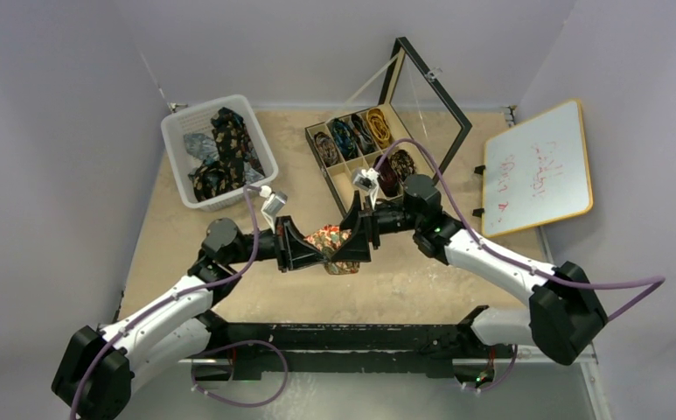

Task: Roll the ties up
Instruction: Roll the tie at the center of the board.

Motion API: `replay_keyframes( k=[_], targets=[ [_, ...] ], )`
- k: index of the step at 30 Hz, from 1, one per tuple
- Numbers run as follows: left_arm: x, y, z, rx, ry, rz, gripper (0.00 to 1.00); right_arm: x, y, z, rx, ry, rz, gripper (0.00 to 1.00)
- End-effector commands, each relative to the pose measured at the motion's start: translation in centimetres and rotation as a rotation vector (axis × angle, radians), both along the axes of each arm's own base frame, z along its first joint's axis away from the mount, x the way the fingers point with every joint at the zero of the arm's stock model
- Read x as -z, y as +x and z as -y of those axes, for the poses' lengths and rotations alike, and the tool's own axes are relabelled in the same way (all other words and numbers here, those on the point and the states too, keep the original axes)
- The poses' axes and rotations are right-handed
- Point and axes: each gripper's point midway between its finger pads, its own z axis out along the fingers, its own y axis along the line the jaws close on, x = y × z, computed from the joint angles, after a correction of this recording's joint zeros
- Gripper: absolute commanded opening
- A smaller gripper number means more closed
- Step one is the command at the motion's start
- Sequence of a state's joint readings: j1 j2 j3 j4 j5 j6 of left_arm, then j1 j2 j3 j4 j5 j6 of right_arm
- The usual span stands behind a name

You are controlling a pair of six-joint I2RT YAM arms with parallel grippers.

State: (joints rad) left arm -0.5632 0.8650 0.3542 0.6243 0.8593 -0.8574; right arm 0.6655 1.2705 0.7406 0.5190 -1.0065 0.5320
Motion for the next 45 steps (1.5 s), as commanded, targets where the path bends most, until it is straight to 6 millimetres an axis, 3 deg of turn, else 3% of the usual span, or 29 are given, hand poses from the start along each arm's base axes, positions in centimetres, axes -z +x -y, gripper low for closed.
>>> replay_keyframes(
  k=[1, 7, 10, 13, 16, 21, 29, 34, 37, 43, 45],
  targets=[
    [-1.5, -0.4, -0.2, 0.003, -0.035, 0.044, 0.0, -0.2, 0.2, 0.4, 0.019, -0.033, 0.083, 0.92],
    [-1.7, 0.3, 0.1, -0.011, -0.02, 0.027, 0.0, -0.8, 0.5, 0.3, 0.052, -0.009, 0.091, 0.93],
    [-0.5, 1.4, 0.1, -0.065, 0.019, -0.046, 0.0, -0.1, 0.3, 0.3, 0.057, -0.014, 0.012, 0.93],
    [1.8, 2.8, 0.0, -0.147, 0.081, -0.153, 0.0, 2.3, 0.4, 0.1, 0.081, -0.05, -0.116, 0.99],
    [6.0, 3.8, -0.5, -0.22, 0.171, -0.322, 0.0, 6.0, 0.4, -0.1, 0.087, -0.092, -0.234, 0.99],
    [10.1, 3.7, -0.9, -0.245, 0.183, -0.453, 0.0, 9.7, 0.7, -0.3, 0.116, -0.136, -0.335, 0.99],
    [15.4, 4.0, -2.0, -0.3, 0.263, -0.58, 0.0, 14.6, 2.4, -0.2, 0.173, -0.218, -0.437, 0.99],
    [17.5, 4.2, -3.5, -0.354, 0.269, -0.656, 0.01, 15.5, 3.7, 0.0, 0.238, -0.243, -0.439, 0.99],
    [18.0, 4.6, -4.2, -0.379, 0.283, -0.677, 0.1, 15.8, 4.6, -0.1, 0.257, -0.266, -0.402, 0.98],
    [17.8, 6.1, -5.3, -0.429, 0.343, -0.7, 0.53, 16.1, 6.4, -0.7, 0.308, -0.295, -0.387, 0.95],
    [17.2, 6.4, -5.5, -0.439, 0.358, -0.7, 0.59, 16.2, 6.9, -0.9, 0.319, -0.295, -0.392, 0.95]
  ],
)
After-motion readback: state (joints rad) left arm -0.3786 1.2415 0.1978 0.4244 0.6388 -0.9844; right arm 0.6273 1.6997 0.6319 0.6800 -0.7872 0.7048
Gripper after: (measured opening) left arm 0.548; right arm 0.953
